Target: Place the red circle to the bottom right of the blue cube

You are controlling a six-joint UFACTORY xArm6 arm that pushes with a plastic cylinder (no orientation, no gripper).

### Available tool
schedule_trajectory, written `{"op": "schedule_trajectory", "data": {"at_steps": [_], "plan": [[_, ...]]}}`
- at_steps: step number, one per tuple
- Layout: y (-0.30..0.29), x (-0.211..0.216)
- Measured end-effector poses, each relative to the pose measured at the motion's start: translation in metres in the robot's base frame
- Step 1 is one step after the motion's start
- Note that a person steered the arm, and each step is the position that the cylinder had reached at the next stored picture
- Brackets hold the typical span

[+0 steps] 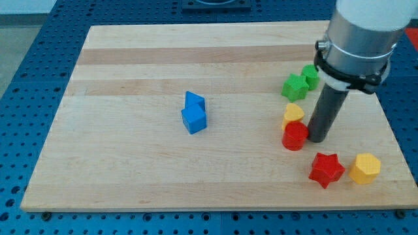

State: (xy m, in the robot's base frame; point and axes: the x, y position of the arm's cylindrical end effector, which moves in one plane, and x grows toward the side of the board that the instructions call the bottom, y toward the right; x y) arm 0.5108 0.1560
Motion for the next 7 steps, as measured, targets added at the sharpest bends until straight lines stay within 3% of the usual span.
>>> {"op": "schedule_trajectory", "data": {"at_steps": [3,7], "plan": [[-0.058,0.008],[-0.098,-0.013]]}}
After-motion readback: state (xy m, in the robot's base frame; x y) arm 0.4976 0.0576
